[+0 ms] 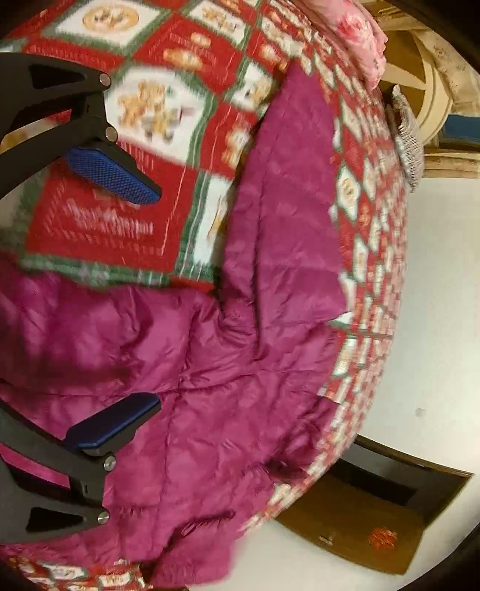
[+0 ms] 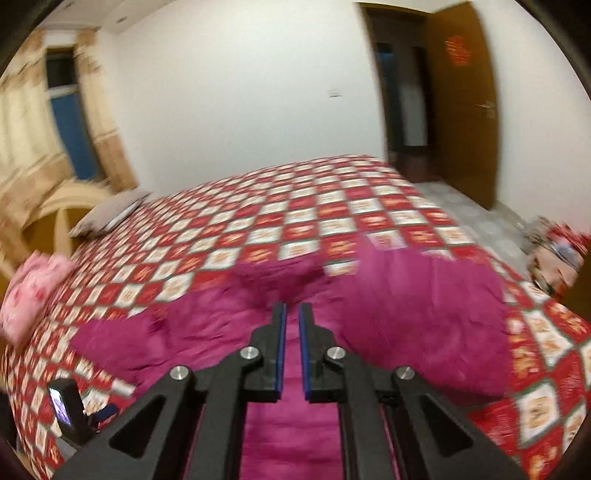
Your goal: Fold large clothes
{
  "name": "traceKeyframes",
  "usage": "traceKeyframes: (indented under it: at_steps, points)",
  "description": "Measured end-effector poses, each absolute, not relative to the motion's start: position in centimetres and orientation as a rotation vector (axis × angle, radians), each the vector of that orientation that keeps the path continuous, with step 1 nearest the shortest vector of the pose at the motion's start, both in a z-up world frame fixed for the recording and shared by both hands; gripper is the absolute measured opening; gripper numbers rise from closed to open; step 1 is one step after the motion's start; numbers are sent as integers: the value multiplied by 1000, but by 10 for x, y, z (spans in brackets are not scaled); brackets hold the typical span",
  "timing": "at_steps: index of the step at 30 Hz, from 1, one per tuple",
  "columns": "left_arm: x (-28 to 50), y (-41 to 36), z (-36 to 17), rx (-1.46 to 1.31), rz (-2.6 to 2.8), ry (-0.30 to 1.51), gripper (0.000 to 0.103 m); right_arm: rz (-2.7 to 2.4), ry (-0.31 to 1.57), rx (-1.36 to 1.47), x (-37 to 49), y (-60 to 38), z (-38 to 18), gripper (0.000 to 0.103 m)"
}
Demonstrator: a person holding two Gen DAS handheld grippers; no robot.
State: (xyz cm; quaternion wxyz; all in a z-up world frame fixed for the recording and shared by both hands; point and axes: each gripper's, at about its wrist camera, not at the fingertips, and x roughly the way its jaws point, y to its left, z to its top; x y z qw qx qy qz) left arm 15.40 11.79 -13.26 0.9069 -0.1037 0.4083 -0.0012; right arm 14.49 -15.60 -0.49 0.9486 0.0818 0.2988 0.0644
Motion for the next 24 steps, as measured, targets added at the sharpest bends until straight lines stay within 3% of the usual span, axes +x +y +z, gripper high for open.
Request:
traceKeyframes:
  at_steps: [8,9,11,12,13,16,21,23,24]
  points:
    - [115,167,-97,-254,39,736,102,257,693,151,157,-80,-45,10]
    - [113,168,-95,-243,42,730,102,258,701,148,159,-80,-47,14]
    - [109,169,-93,-223,44,713,102,211,733,121,163,-89,-52,50]
    - [108,170,-91,-213,45,706,102,173,733,114,165,-98,-52,90]
    - [107,170,-91,-205,47,702,102,134,716,116,165,-109,-52,102]
    - [111,173,-92,-214,58,711,102,-4,727,134,181,-161,-66,103]
    - [110,177,-94,-257,57,728,102,-82,920,187,215,-212,-121,101]
    - [111,178,-95,-254,64,735,102,-75,986,210,222,-220,-141,89]
    - [111,179,-95,-249,67,738,102,-100,993,207,221,-223,-146,66]
